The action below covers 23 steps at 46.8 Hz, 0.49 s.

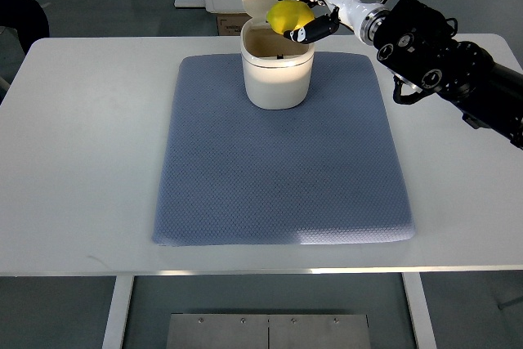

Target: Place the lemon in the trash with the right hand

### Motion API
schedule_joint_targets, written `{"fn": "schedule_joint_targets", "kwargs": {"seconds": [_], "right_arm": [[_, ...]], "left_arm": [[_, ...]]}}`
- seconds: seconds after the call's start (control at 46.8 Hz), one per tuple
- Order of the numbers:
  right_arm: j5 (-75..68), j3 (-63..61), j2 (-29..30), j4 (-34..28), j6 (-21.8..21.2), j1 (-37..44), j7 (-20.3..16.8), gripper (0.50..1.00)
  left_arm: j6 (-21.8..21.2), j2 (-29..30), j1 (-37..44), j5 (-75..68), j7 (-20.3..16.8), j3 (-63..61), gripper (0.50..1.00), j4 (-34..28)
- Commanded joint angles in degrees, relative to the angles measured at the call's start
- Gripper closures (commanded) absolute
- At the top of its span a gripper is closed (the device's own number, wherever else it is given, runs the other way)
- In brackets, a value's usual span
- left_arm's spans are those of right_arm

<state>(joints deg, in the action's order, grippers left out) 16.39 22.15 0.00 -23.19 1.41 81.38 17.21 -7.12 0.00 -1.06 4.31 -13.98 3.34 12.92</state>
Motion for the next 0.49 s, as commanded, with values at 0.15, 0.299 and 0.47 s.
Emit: {"fn": "schedule_joint_targets", "kwargs": {"seconds": [0.15, 0.299, 0.47], "right_arm": [[0.13, 0.00, 0.00, -0.45, 0.00, 0.10, 0.19, 0.505], [0.13, 0.00, 0.00, -0.80, -0.09, 0.62, 0.45, 0.500], [0.22, 0.09, 0.00, -3.17, -0.09, 0.89, 0.71, 0.500]], "left_arm": [[0.00, 0.00, 0.00, 0.00, 0.00, 0.00, 0.500, 0.00], [0.00, 0.00, 0.00, 0.00, 0.00, 0.00, 0.500, 0.00], [0.00, 0.00, 0.00, 0.00, 0.00, 0.00, 0.500, 0.00]]}}
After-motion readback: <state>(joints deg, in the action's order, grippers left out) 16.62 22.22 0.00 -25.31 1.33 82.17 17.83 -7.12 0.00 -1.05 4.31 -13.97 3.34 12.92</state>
